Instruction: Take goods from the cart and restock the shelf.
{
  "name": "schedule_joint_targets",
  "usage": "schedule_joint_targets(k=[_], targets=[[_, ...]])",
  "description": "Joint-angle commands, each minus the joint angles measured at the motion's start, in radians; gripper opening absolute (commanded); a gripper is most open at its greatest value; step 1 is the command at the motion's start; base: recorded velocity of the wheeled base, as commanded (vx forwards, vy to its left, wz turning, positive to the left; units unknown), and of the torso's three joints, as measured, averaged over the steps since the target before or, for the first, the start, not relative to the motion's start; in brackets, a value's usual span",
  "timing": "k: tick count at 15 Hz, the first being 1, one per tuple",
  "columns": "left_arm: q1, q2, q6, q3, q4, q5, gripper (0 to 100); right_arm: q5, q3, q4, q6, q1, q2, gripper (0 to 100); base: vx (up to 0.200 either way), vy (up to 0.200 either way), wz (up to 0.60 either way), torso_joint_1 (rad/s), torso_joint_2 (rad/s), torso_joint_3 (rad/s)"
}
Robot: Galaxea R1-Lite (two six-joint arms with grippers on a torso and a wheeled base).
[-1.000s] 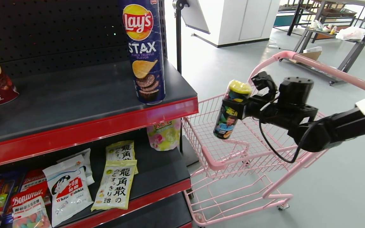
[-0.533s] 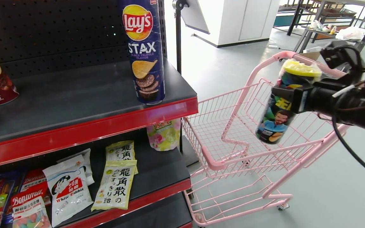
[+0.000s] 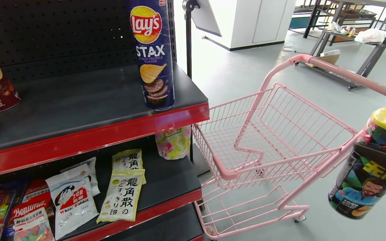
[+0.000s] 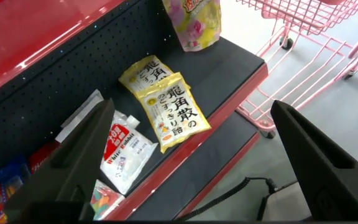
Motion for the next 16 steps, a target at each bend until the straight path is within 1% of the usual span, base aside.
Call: schedule_joint_targets(k=[1,3,9,12,14,16], targets=[[0.002,0.002,0.018,0.000,0.000,0.004,100,0.000,0.007,-0.001,-0.003,-0.007,-0.045,0,0.000,0.000,0.00,0.000,0.00,0.000],[0.002,0.002,0.021,-0.013,0.000,0.009,100,0.005,0.019,-0.002,-0.004,-0.005,-0.045,0,0.000,0.000,0.00,0.000,0.00,0.000],[0.002,-0.007,0.021,-0.006,0.003,0.011,100,0.005,0.049,-0.008,-0.012,-0.005,-0.046,0,-0.200,0.000,0.00,0.005,0.00,0.002],[0.000,-0.005,0.041,-0.006,0.002,0.006,100,0.003,0.065,-0.008,-0.023,-0.005,-0.058,0,0.000,0.000,0.00,0.000,0.00,0.000],[0.000,-0.005,0.041,-0.006,0.002,0.006,100,0.003,0.070,-0.010,-0.024,-0.005,-0.062,0,0.000,0.000,0.00,0.088,-0.23,-0.164],[0.000,-0.007,0.041,-0.005,0.003,0.006,100,0.005,0.073,-0.010,-0.024,-0.005,-0.063,0,0.000,0.000,0.00,0.154,-0.45,-0.295]])
